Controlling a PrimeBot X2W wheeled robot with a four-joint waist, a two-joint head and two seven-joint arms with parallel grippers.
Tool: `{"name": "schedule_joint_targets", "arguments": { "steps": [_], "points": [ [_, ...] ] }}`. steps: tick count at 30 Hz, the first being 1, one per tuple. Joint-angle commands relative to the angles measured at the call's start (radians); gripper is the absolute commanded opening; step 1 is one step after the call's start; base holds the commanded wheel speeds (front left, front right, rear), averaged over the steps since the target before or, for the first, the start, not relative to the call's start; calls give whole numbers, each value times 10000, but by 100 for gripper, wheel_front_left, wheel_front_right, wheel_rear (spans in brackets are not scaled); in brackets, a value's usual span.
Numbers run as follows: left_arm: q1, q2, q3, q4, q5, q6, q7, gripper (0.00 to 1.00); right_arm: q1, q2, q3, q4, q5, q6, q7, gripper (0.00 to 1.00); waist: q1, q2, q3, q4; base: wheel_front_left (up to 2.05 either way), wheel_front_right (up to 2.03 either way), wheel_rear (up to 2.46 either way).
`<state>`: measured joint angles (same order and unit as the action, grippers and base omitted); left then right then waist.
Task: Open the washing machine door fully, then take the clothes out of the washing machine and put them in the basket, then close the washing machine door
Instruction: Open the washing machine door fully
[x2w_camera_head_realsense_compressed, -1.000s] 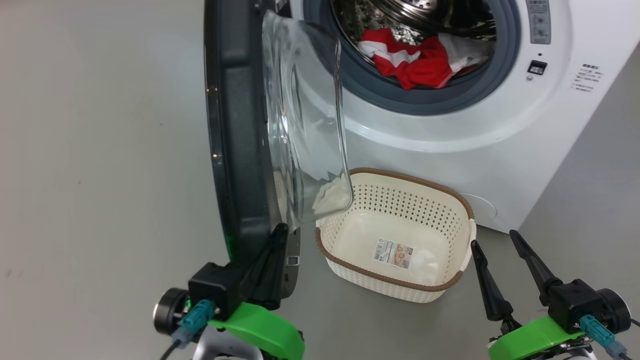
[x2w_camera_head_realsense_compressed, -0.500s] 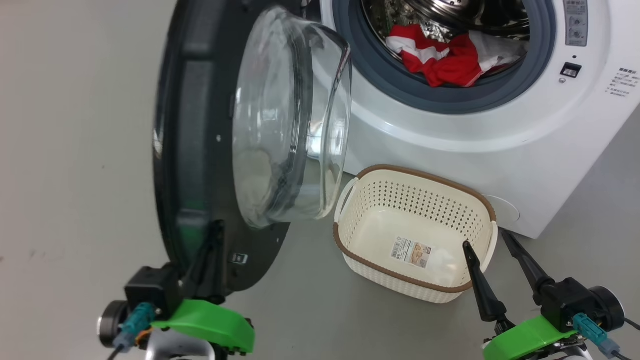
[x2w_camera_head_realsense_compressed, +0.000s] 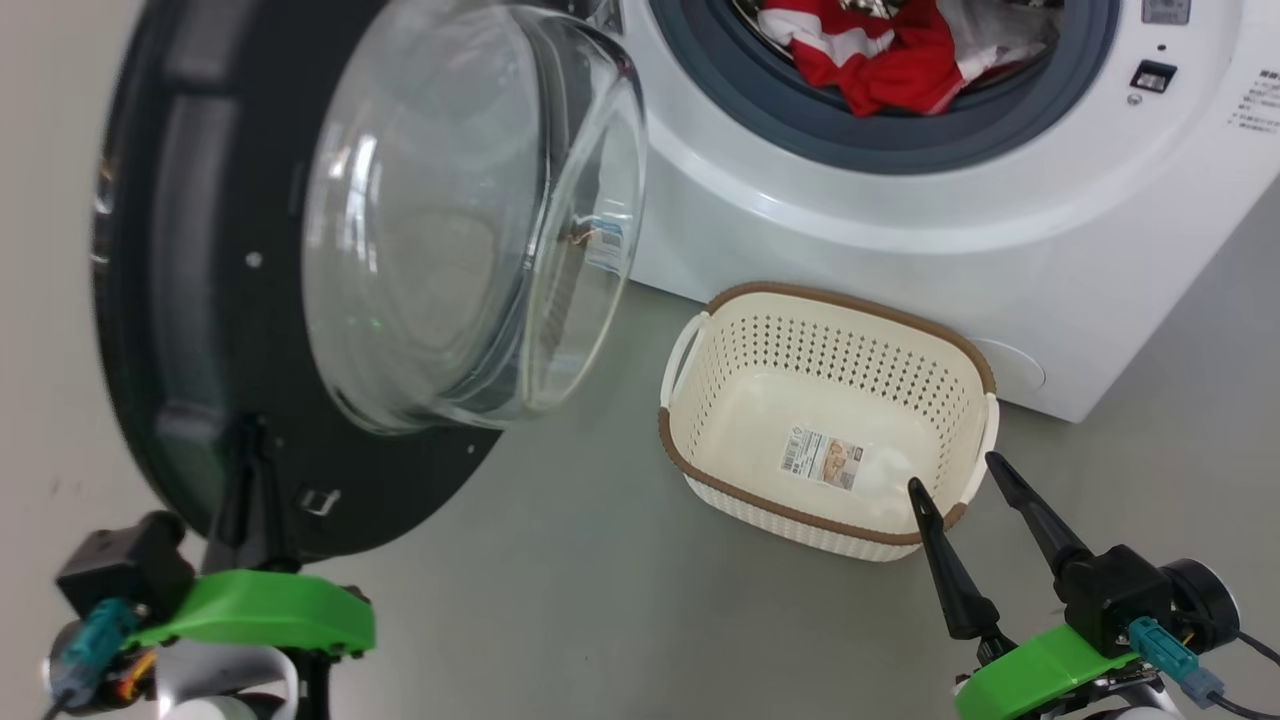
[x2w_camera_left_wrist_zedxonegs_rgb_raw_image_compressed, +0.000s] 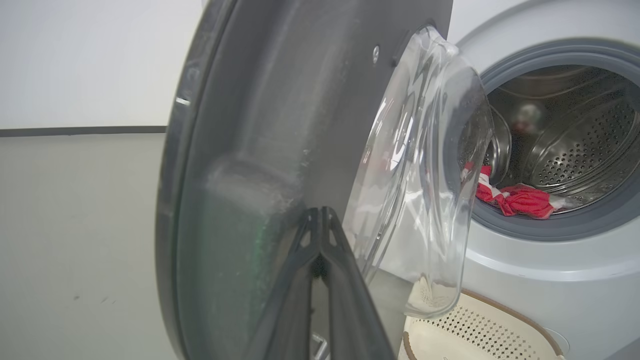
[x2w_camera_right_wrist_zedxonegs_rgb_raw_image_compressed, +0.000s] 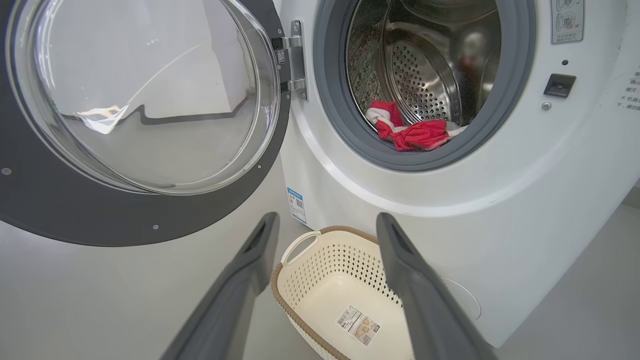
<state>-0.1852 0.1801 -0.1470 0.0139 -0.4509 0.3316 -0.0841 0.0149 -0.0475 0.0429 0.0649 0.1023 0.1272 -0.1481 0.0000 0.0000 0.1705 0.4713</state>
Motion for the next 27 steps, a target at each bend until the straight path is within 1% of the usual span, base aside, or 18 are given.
{"name": "schedule_joint_targets", "arguments": {
  "steps": [1, 6, 10, 15, 25, 27],
  "points": [
    [-405, 423, 672, -110, -51, 171, -134, 0, -365, -28, 241, -345, -125, 35, 62, 100, 0, 0, 190, -148, 0, 0, 0],
    [-530, 600, 1215, -4, -283, 282, -319, 0, -395, -31, 178, -501, -208, 35, 178, 100, 0, 0, 409, -256, 0, 0, 0],
    [-754, 787, 1639, 300, -526, 236, -469, 0, -390, -87, 164, -600, -223, 35, 232, 100, 0, 0, 581, -319, 0, 0, 0],
    [-1168, 969, 1799, 786, -516, 151, -792, 0, -422, -192, 104, -714, -247, 35, 295, 100, 0, 0, 820, -299, 0, 0, 0],
    [-2134, 1142, 2124, 2353, -674, -305, -1483, 0, -408, -469, 276, -1106, -256, 35, 599, 100, 0, 0, 1308, -165, 0, 0, 0],
    [-2372, 1195, 2255, 2745, -721, -456, -1597, 0, -400, -543, 299, -1209, -237, 35, 670, 100, 0, 0, 1401, -161, 0, 0, 0]
  ]
}}
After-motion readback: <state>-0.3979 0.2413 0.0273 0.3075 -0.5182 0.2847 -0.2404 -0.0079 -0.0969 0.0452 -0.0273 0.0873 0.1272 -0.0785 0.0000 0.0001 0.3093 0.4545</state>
